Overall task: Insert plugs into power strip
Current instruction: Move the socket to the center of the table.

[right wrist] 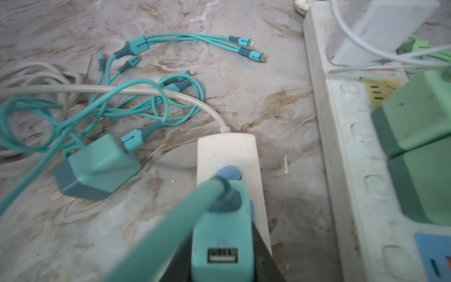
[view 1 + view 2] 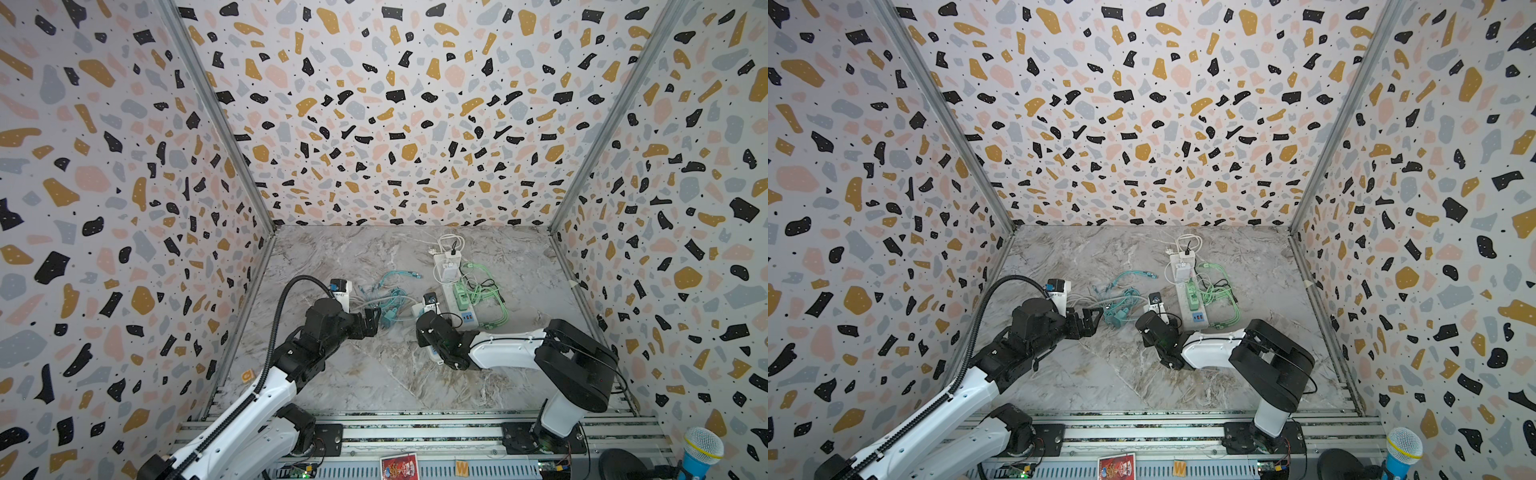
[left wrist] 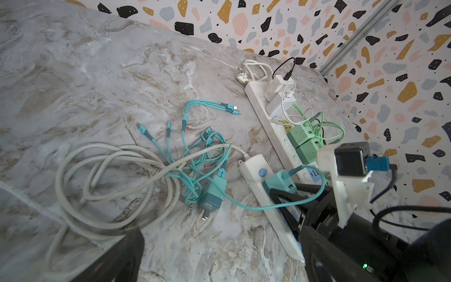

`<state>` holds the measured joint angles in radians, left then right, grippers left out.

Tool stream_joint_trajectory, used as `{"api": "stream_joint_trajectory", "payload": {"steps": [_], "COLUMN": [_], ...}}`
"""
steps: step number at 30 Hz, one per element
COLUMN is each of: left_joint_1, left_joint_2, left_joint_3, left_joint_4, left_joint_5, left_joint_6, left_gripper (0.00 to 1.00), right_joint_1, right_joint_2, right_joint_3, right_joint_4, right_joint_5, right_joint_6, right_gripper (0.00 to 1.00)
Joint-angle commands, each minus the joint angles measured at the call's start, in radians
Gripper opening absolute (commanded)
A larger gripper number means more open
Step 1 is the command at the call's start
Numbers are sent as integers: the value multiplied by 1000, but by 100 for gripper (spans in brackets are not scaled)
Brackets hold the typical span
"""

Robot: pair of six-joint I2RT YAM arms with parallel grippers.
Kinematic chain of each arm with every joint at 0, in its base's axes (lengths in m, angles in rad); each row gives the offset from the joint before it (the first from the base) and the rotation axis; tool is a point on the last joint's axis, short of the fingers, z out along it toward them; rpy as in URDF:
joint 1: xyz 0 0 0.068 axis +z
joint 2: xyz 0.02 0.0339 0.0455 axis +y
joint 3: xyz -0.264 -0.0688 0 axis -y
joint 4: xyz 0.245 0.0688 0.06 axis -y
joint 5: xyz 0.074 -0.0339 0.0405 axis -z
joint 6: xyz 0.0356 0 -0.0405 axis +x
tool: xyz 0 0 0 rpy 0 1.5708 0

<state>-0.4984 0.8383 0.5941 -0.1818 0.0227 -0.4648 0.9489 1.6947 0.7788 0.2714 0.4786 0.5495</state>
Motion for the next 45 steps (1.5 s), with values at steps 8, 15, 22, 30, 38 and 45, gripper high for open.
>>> {"api": "stream_joint_trajectory", "payload": {"steps": [8,15,22,30,38,45], "left_joint_1": [-103,-211,-217,-218,-218,-218], "left_joint_2": [52,238,348,482,575,666], "left_joint_3": [-26,26,70,135,165,210], "left_joint_4": [2,76,139,146,175,207], "left_joint_5": [25,-35,-81,-69,-69,-87], "left_joint_6": [29,64,147,245,280,296], "left_gripper": [96,95,95,83,80,75], "right_joint_1": [-124,-168,-170,-174,-178,-190], "right_joint_2": [21,14,-42,-99,-80,-154], "right_joint_3": [87,96,87,99,84,15], "right_joint_4": [-128,-117,-140,-182,-170,-194], "right_joint_5": [-180,-227,-303,-346,-373,-382], "right_joint_6": [-70,-107,-93,-94,-86,-74], "right_gripper": [7,9,20,38,47,48]}}
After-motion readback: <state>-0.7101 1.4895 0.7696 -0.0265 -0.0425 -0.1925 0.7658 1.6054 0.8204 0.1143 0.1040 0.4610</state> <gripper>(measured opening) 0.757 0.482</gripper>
